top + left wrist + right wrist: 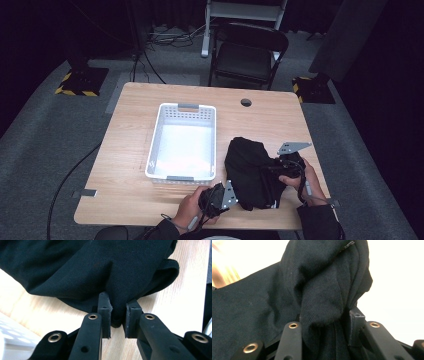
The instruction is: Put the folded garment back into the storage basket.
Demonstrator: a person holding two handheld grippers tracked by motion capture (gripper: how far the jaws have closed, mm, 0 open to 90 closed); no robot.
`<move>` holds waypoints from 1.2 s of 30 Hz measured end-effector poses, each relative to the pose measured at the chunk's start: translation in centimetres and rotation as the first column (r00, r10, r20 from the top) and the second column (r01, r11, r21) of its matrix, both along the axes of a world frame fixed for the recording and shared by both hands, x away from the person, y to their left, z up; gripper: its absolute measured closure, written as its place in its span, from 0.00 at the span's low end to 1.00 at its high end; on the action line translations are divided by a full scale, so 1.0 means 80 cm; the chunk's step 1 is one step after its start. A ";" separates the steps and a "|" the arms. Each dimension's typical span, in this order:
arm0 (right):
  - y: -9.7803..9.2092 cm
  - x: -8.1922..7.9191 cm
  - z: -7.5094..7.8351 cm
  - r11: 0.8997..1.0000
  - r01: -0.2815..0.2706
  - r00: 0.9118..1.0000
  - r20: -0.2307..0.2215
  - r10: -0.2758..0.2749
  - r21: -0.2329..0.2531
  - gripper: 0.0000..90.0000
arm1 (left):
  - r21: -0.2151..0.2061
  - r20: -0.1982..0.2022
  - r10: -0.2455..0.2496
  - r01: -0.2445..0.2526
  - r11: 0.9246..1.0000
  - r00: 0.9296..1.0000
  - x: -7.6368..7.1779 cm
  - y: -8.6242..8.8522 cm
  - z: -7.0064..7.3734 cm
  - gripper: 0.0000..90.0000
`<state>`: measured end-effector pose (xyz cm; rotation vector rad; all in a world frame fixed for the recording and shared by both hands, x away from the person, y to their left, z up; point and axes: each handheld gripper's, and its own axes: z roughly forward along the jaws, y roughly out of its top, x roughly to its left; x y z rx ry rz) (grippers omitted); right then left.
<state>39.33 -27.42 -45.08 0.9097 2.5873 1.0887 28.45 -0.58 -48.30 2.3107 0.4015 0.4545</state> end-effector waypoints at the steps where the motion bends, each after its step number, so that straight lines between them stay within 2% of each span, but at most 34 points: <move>1: -0.001 -0.001 0.003 1.000 0.004 1.000 0.003 -0.004 0.003 0.73 | -0.007 0.001 0.003 -0.003 1.000 1.000 -0.001 0.000 0.002 0.87; 16: -0.003 -0.013 0.043 1.000 0.028 0.997 0.077 -0.027 -0.011 0.73 | -0.026 0.060 0.010 -0.008 1.000 0.998 -0.002 -0.002 0.027 0.87; 19: -0.002 -0.012 0.046 1.000 0.026 0.996 0.081 -0.025 -0.012 0.73 | -0.033 0.053 0.014 -0.012 0.999 0.999 -0.001 -0.002 0.029 0.87; 36: 0.000 -0.008 0.072 0.999 0.036 0.993 0.116 -0.034 -0.018 0.73 | -0.044 0.080 0.021 -0.017 0.999 0.997 0.007 -0.002 0.046 0.86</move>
